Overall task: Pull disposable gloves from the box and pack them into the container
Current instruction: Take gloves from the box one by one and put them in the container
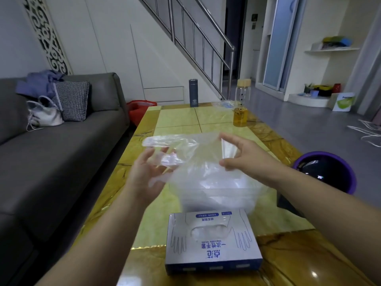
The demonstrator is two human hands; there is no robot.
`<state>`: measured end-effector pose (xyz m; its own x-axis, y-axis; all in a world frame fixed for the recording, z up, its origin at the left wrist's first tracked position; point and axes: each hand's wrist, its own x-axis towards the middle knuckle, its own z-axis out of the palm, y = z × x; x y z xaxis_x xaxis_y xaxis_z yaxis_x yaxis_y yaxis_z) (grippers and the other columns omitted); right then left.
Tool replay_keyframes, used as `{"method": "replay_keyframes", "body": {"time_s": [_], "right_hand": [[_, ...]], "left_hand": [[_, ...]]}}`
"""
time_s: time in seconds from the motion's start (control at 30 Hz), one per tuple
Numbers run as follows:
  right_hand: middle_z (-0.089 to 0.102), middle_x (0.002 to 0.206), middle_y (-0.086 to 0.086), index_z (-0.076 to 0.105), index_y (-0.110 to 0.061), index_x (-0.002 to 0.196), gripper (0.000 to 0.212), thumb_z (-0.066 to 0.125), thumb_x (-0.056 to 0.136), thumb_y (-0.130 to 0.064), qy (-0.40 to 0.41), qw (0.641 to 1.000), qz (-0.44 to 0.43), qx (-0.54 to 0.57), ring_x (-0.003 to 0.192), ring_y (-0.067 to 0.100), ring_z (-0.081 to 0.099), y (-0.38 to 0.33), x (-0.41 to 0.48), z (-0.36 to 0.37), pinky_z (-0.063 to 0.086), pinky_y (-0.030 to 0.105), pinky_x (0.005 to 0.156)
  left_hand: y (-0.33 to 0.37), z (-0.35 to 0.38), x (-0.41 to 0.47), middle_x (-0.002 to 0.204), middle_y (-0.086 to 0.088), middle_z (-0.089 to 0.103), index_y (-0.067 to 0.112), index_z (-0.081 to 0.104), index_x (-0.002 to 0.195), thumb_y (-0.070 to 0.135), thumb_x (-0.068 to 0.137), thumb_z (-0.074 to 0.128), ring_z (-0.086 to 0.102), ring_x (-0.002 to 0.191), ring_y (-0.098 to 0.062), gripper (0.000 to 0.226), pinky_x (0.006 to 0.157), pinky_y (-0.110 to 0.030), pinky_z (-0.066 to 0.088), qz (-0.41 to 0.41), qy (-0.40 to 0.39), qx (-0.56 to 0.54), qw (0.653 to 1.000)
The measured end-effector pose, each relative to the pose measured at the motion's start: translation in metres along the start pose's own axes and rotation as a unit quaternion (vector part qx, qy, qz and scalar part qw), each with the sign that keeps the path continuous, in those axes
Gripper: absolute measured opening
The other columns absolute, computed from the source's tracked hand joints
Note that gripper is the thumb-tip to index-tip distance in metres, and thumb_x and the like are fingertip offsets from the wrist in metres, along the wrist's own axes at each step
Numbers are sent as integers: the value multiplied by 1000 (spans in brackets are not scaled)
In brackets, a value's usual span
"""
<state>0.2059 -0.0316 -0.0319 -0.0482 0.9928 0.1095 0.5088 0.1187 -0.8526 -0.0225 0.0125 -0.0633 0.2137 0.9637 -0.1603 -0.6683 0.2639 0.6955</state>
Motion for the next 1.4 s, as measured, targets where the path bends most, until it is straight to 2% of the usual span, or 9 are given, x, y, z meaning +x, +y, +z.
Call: {"method": "replay_keyframes", "body": {"time_s": [0.17, 0.3, 0.4, 0.47, 0.8, 1.0, 1.1, 1.23, 1.4], "right_hand": [[45, 143, 8, 23, -25, 151, 80, 69, 85, -16, -32, 990, 52, -128, 72, 2, 64, 29, 23, -1, 45, 10, 57], [37, 148, 9, 19, -21, 152, 84, 68, 85, -12, -62, 977, 90, -183, 76, 6, 65, 40, 33, 4, 53, 20, 66], [56, 128, 13, 17, -17, 152, 87, 70, 83, -9, -96, 965, 125, -208, 81, 14, 67, 43, 41, 7, 58, 28, 73], [63, 113, 11, 15, -15, 152, 88, 70, 83, -8, -121, 956, 150, -220, 77, 12, 67, 45, 45, 8, 57, 21, 64], [70, 104, 3, 57, -1, 126, 43, 65, 86, -15, -241, 805, 169, -516, 70, 11, 55, 41, 56, 14, 36, 15, 47], [38, 134, 11, 57, -13, 101, 21, 69, 85, -20, -184, 757, 79, -622, 110, 26, 42, 37, 53, 19, 38, 35, 89], [42, 125, 8, 56, -15, 100, 15, 65, 87, -18, -126, 758, -44, -638, 115, 26, 38, 35, 56, 28, 30, 33, 82], [44, 130, 9, 51, -11, 129, 58, 74, 81, -32, -235, 801, 38, -549, 102, 27, 53, 50, 69, 43, 46, 34, 76], [22, 151, 10, 13, -25, 150, 107, 76, 69, -54, -316, 778, 171, -516, 121, 34, 47, 69, 78, 32, 43, 41, 83]], "left_hand": [[28, -25, 25, 135, 1, 50, 22, 42, 139, 15, 97, 45, 52, 110, -12, 42, 96, -34, 44, 203, 266, 224, 915], [23, 16, 20, 121, 14, 50, 28, 51, 131, 14, 95, 53, 53, 101, -1, 40, 88, -18, 44, 389, -1, 683, 618], [-6, 39, 37, 142, 9, 42, 36, 43, 139, 28, 94, 54, 46, 123, -12, 46, 103, -32, 41, 226, -180, 869, 401], [-22, 40, 53, 149, 2, 36, 32, 38, 143, 30, 95, 54, 41, 131, -19, 51, 109, -35, 36, 100, -214, 911, 339], [-56, 44, 80, 148, -2, 38, 25, 32, 148, 28, 97, 49, 41, 131, -20, 53, 97, -26, 34, -107, -257, 924, 264], [-68, 39, 95, 147, -5, 37, 25, 30, 148, 22, 99, 46, 43, 128, -23, 52, 96, -27, 34, -136, -270, 924, 234], [-73, 33, 103, 143, -6, 37, 29, 30, 148, 17, 100, 43, 47, 121, -25, 51, 91, -27, 35, -135, -276, 926, 221], [-79, 28, 106, 144, -7, 34, 31, 31, 147, 15, 100, 40, 44, 124, -26, 51, 99, -32, 36, -127, -273, 929, 214], [-84, 18, 114, 147, -6, 31, 30, 30, 147, 29, 101, 38, 41, 126, -30, 47, 106, -39, 33, -144, -257, 934, 201]]}}
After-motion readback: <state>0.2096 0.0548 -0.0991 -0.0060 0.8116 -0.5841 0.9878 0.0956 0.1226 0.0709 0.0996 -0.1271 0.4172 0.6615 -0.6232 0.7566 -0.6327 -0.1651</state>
